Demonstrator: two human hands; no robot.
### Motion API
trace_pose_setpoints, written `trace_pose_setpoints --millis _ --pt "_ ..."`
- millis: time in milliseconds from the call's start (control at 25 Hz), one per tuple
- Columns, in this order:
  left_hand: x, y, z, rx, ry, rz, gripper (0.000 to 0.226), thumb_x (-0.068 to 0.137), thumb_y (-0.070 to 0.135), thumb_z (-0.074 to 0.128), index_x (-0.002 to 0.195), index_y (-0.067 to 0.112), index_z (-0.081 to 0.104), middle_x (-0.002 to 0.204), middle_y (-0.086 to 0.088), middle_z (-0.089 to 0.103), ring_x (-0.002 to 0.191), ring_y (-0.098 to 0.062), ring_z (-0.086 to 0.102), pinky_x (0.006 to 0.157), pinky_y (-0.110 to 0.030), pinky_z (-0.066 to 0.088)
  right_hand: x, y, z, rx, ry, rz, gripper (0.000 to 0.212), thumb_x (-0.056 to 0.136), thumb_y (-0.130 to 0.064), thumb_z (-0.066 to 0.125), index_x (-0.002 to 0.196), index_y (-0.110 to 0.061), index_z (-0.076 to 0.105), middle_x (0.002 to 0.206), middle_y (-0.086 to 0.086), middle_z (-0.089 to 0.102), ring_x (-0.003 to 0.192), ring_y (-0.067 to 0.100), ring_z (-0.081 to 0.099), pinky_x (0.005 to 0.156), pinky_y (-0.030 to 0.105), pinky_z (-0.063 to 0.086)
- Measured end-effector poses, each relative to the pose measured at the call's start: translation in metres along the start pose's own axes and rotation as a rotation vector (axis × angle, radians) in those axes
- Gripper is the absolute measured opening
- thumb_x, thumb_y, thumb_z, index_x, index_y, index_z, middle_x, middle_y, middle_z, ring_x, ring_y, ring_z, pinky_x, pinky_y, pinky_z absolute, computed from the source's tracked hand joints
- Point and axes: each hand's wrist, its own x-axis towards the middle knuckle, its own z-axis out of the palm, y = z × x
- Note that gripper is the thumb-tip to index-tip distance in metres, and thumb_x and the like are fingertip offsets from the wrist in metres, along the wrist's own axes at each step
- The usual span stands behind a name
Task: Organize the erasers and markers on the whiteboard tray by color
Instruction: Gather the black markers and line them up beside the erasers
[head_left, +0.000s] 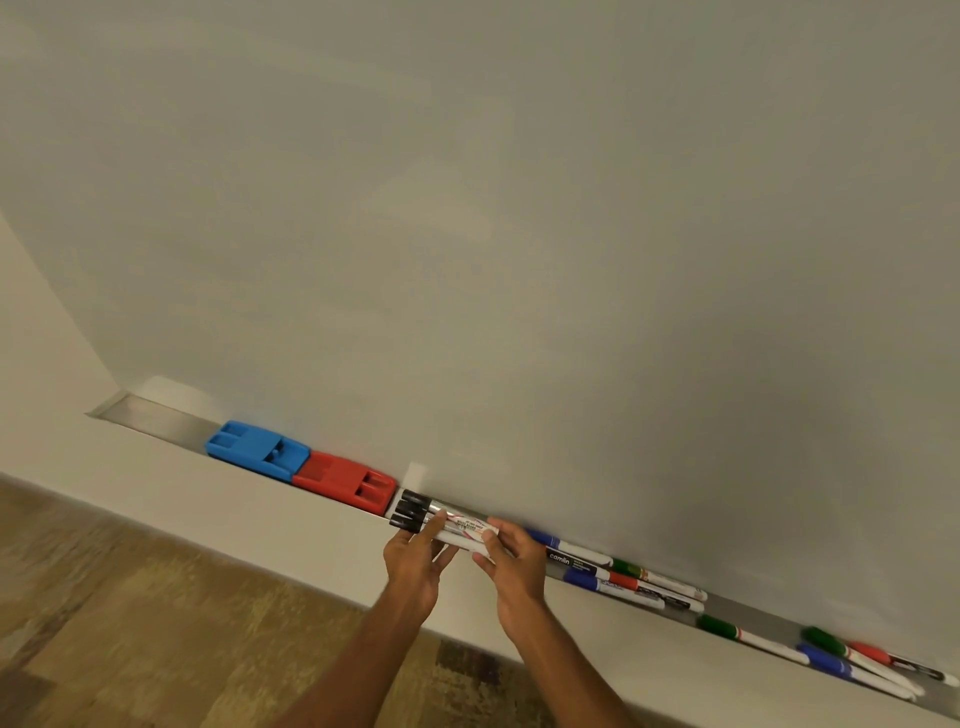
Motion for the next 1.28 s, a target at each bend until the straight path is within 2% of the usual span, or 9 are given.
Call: trace_pose_setpoints --millis 160,320,400,480,680,800,1000,1160,1280 --pt "0.009 0.010 -0.004 0.171 0.041 0.178 0.042 0.080 -0.001 0.069 0.119 0.004 0.054 0.114 -0.018 0.063 0.098 -0.030 0.063 0.079 -0.038 0.055 0.005 0.000 -0.002 0.001 0.018 0.001 0.018 0.085 -0.005 0.062 0.102 -0.008 0.064 0.105 0.013 0.065 0.092 0.021 0.066 0.065 0.026 0.059" --pt "0.010 0.020 -0.019 0.837 0.181 0.797 0.033 0.087 0.011 0.062 0.120 0.009 0.056 0.120 -0.010 0.060 0.112 -0.025 0.056 0.093 -0.035 0.046 0.015 0.002 -0.005 -0.035 0.073 0.007 0.017 0.085 -0.001 0.061 0.101 -0.006 0.064 0.106 0.016 0.065 0.090 0.024 0.065 0.061 0.023 0.059" --pt "0.021 0.018 -0.027 1.264 0.065 1.140 0.028 0.092 0.017 0.056 0.119 0.013 0.059 0.124 -0.009 0.061 0.116 -0.025 0.054 0.099 -0.040 0.042 0.019 0.002 -0.003 -0.071 0.091 0.004 0.016 0.085 0.000 0.060 0.099 -0.006 0.064 0.106 0.017 0.064 0.089 0.025 0.064 0.058 0.021 0.058" --pt "0.035 0.015 -0.031 1.600 -0.141 1.301 0.032 0.096 0.025 0.041 0.122 0.016 0.057 0.131 -0.008 0.058 0.123 -0.026 0.051 0.108 -0.045 0.033 0.022 0.002 0.001 -0.097 0.101 0.005 0.015 0.085 0.001 0.060 0.097 -0.007 0.064 0.106 0.018 0.064 0.091 0.027 0.064 0.056 0.020 0.057" --pt "0.052 0.007 -0.044 2.017 -0.416 1.192 0.058 0.099 0.043 0.008 0.141 0.015 0.034 0.145 -0.005 0.044 0.133 -0.025 0.041 0.109 -0.043 0.010 0.025 0.001 0.016 -0.201 0.115 0.016 0.019 0.086 0.001 0.058 0.104 -0.003 0.063 0.106 0.015 0.062 0.091 0.026 0.061 0.055 0.018 0.056" --pt "0.058 0.002 -0.052 2.059 -0.419 1.056 0.060 0.097 0.047 0.014 0.144 0.013 0.028 0.148 -0.007 0.038 0.136 -0.025 0.035 0.110 -0.042 0.008 0.025 0.002 0.026 -0.326 0.126 0.003 0.022 0.088 -0.001 0.056 0.110 -0.002 0.061 0.107 0.015 0.062 0.090 0.023 0.060 0.059 0.017 0.055" --pt "0.059 0.001 -0.052 2.053 -0.398 1.053 0.067 0.092 0.044 0.026 0.149 0.013 0.012 0.148 -0.007 0.038 0.136 -0.025 0.034 0.110 -0.043 0.007 0.023 0.005 0.041 -0.501 0.143 -0.004 0.032 0.091 -0.005 0.052 0.122 -0.007 0.053 0.124 0.017 0.056 0.109 0.029 0.058 0.091 0.040 0.053" --pt "0.058 -0.001 -0.054 2.062 -0.414 1.021 0.061 0.090 0.044 0.034 0.141 0.012 0.029 0.143 -0.009 0.046 0.132 -0.027 0.040 0.109 -0.045 0.006 0.021 0.004 0.046 -0.650 0.102 -0.011 0.042 0.093 -0.005 0.048 0.134 -0.008 0.041 0.137 0.016 0.046 0.124 0.031 0.048 0.099 0.043 0.047" --pt "0.059 -0.003 -0.055 2.072 -0.431 1.003 0.066 0.082 0.046 0.048 0.138 0.011 0.041 0.141 -0.009 0.049 0.130 -0.028 0.043 0.108 -0.047 0.007 0.023 0.003 0.045 -0.748 0.098 -0.039 0.036 0.093 -0.005 0.048 0.129 -0.006 0.044 0.130 0.017 0.051 0.118 0.030 0.053 0.095 0.042 0.051"
